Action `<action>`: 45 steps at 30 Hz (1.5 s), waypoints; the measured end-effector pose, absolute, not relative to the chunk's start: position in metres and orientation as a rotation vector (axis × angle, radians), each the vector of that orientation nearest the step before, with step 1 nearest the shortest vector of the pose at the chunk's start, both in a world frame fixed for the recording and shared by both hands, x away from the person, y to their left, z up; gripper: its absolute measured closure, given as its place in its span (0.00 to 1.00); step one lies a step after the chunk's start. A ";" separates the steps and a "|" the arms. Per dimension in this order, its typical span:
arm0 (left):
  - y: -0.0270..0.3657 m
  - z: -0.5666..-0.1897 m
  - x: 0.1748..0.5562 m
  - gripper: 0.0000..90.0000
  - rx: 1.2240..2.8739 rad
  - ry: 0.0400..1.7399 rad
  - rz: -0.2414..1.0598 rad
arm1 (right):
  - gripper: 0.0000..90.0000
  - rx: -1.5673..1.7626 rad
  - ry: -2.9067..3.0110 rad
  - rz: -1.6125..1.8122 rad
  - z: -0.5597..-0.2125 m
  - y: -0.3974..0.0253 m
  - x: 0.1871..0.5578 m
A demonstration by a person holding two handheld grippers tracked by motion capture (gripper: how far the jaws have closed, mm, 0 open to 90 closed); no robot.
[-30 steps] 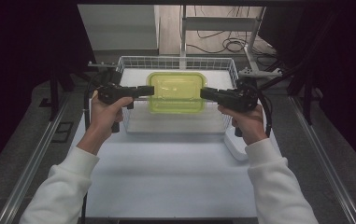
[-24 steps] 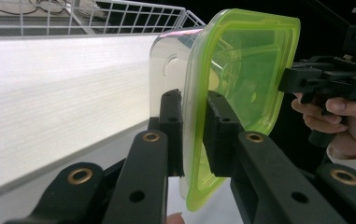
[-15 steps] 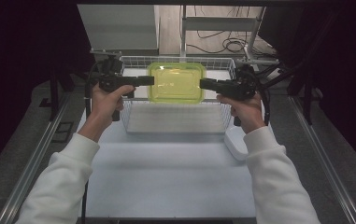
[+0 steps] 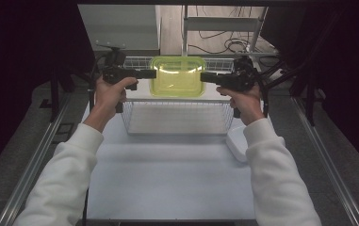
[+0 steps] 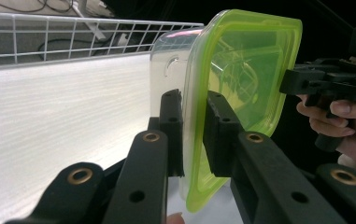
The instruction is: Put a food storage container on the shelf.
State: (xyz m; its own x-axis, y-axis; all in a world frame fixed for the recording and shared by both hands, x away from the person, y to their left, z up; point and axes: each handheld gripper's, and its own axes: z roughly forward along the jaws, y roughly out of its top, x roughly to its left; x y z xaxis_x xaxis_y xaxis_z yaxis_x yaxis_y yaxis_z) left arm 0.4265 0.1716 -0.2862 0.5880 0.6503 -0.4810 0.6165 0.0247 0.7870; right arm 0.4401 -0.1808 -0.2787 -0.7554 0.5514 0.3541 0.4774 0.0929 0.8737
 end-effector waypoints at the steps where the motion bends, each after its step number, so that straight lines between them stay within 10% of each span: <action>1: 0.171 -0.287 0.429 0.88 1.653 1.074 0.035 | 0.88 1.085 2.274 1.770 -0.280 -0.181 0.443; 45: 0.170 -0.335 0.519 0.84 1.527 1.343 -0.269 | 0.80 1.744 2.182 1.684 -0.325 -0.173 0.522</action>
State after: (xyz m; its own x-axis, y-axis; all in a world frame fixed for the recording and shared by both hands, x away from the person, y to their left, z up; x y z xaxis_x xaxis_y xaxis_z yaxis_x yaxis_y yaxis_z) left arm 0.5190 0.1701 -0.3347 0.3479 0.5961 -0.7236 0.8290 0.1649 0.5344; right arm 0.5218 -0.1728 -0.3250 -0.4232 0.6509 0.6303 0.7746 -0.1011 0.6244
